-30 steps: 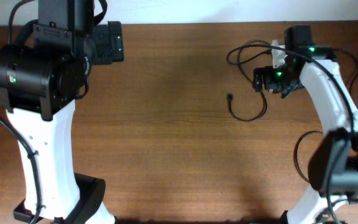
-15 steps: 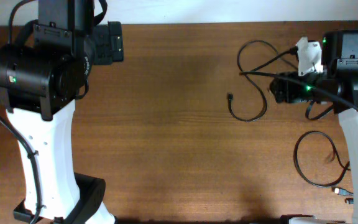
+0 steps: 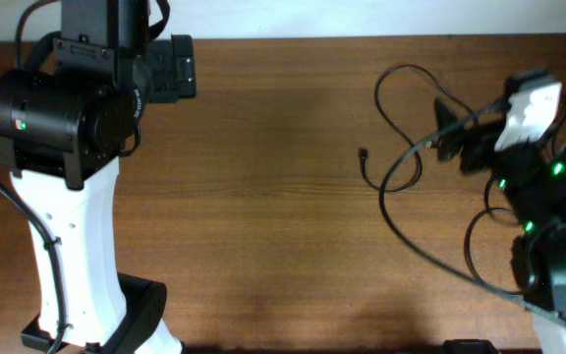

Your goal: Untangle cables

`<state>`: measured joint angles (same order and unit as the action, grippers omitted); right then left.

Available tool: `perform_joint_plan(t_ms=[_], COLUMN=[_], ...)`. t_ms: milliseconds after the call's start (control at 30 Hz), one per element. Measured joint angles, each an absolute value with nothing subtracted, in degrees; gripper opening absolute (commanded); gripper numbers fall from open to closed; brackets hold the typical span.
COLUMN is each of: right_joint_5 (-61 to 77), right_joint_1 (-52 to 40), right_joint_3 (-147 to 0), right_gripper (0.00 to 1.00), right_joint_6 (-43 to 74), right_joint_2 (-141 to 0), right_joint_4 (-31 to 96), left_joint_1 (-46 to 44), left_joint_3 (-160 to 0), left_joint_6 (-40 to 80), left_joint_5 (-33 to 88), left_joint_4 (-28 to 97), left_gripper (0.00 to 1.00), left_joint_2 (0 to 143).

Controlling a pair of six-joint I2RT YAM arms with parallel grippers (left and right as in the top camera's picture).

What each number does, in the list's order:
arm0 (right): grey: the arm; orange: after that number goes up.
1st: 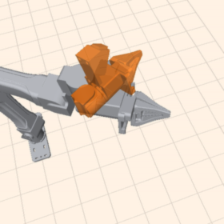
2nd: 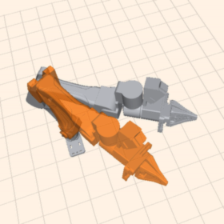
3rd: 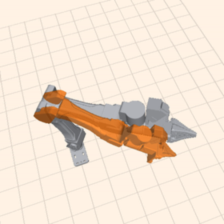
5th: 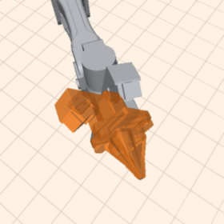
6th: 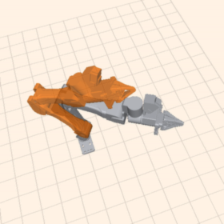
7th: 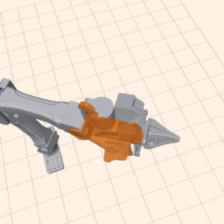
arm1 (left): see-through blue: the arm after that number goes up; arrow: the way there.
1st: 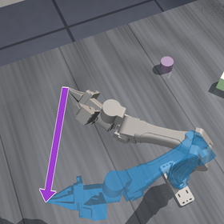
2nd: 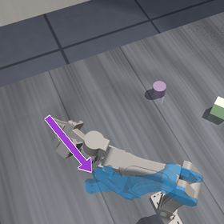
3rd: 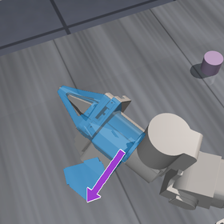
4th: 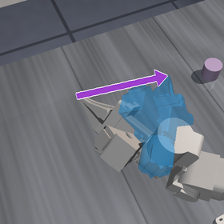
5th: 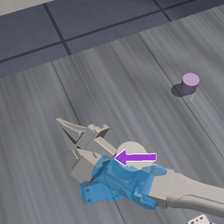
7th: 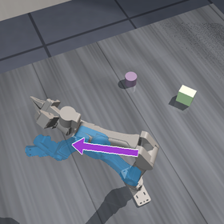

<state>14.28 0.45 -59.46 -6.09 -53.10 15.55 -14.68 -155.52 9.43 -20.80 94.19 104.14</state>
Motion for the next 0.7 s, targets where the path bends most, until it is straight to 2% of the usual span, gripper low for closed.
perform_joint_plan(t_ms=[100,200,300,700], right_joint_5=[14.3,14.3,14.3,14.5], right_joint_1=[0.4,0.4,0.4,1.1], right_joint_3=[-44.8,-28.7,-18.7,-0.7], right_gripper=[0.99,0.99,0.99,0.99], right_joint_6=[-6.0,-6.0,-6.0,-6.0], right_joint_2=[-41.6,-27.8,-20.1,-3.3], right_joint_4=[9.6,-1.7,-3.6,-4.4], left_joint_1=[-14.7,-14.7,-14.7,-14.6], left_joint_3=[-155.5,-155.5,-155.5,-155.5], left_joint_6=[9.4,9.4,9.4,9.4], left_joint_5=[-20.8,-20.8,-20.8,-20.8], left_joint_4=[94.3,94.5,94.3,94.3], left_gripper=[0.99,0.99,0.99,0.99], left_joint_2=[104.2,104.1,104.1,104.2])
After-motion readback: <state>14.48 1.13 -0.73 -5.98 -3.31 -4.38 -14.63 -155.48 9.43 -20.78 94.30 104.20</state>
